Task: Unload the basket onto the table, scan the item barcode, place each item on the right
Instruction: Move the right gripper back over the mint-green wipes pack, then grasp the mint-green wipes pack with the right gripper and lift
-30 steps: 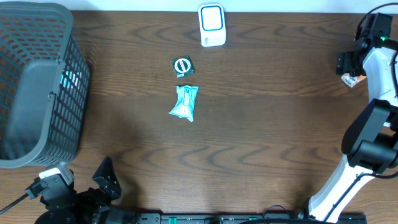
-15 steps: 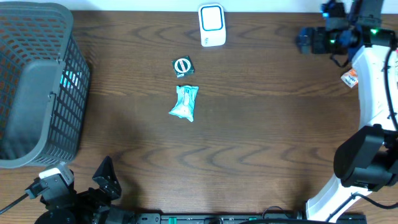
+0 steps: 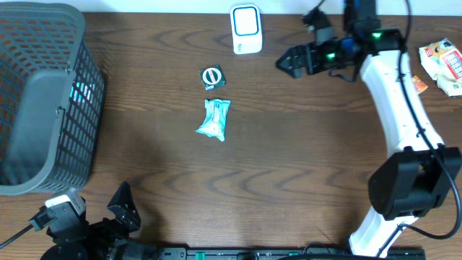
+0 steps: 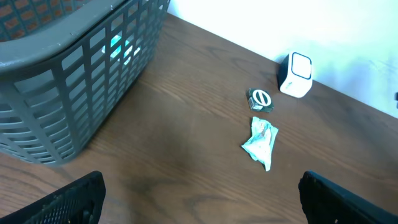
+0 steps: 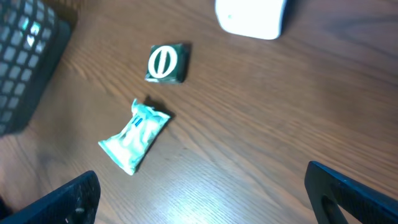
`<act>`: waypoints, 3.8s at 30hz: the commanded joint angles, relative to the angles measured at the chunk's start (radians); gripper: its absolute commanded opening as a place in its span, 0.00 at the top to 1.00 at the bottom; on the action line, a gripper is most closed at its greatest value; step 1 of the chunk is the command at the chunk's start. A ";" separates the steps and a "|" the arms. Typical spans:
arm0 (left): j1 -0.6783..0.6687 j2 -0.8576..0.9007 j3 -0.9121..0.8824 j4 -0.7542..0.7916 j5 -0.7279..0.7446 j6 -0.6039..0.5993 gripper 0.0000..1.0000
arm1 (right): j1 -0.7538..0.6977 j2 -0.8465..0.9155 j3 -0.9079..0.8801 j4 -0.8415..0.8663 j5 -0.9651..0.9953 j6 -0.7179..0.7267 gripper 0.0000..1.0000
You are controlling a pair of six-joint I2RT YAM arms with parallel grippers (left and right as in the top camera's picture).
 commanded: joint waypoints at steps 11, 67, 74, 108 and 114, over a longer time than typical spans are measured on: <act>0.004 -0.002 -0.005 0.001 -0.017 -0.010 0.02 | 0.175 0.007 -0.053 0.004 0.195 0.183 0.01; 0.004 -0.002 -0.005 0.001 -0.017 -0.010 0.02 | 0.341 0.008 -0.463 0.243 0.207 0.393 0.06; 0.004 -0.002 -0.005 0.001 -0.017 -0.010 0.03 | 0.352 0.008 -0.463 0.247 0.288 0.465 0.14; 0.004 -0.002 -0.005 0.001 -0.017 -0.010 0.02 | 0.362 0.008 -0.484 0.315 0.392 0.527 0.02; 0.004 -0.002 -0.005 0.001 -0.017 -0.010 0.02 | 0.378 0.008 -0.484 0.314 0.393 0.527 0.01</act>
